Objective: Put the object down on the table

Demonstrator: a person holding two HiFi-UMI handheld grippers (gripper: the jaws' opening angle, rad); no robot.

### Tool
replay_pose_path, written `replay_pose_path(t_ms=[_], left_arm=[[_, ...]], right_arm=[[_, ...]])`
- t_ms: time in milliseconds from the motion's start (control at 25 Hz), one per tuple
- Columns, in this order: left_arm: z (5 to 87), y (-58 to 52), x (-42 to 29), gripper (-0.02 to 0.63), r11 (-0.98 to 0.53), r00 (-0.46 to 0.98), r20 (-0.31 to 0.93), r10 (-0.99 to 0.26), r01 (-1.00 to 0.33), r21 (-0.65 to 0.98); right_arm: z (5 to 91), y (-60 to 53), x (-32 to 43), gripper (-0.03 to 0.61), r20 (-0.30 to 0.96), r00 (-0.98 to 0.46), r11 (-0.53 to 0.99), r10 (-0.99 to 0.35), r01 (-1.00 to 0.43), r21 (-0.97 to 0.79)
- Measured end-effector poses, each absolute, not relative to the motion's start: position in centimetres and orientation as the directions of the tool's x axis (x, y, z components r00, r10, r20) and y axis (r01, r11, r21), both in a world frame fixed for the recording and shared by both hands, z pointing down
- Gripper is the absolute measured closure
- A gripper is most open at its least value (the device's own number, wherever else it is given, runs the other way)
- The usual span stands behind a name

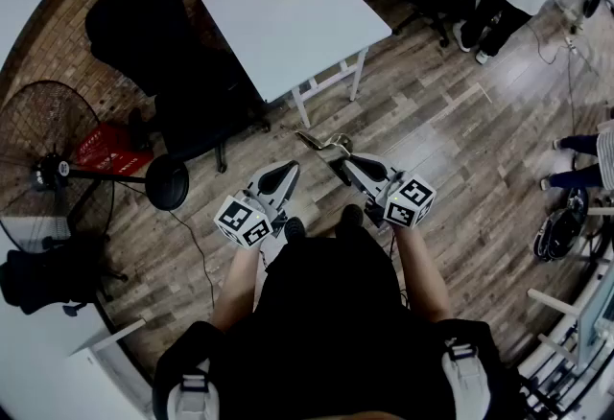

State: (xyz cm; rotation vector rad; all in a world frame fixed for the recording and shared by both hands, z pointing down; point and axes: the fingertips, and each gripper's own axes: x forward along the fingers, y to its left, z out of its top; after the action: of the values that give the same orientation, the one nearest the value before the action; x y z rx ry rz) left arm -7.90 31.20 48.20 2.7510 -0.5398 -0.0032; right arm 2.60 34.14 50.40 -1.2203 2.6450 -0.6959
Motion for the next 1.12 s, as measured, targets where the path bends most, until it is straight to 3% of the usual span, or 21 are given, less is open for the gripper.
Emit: replay_pose_path(t_ms=[480, 1120], left_arm=[[49.8, 30.7, -23.1, 0.592, -0.876, 0.944, 0.042, -0.327, -0.320, 0.361], [49.8, 29.7, -24.7, 0.592, -0.911, 0.975, 0.028, -0.222, -0.217, 0.351]], right_arm=[[51.7, 35.6, -10.7, 0.557, 0.077, -0.608, 0.526, -0.791, -0.738, -0.422], [51.5, 36.4, -13.5, 0.558, 0.051, -0.534, 0.453, -0.844, -0.760, -0.466]])
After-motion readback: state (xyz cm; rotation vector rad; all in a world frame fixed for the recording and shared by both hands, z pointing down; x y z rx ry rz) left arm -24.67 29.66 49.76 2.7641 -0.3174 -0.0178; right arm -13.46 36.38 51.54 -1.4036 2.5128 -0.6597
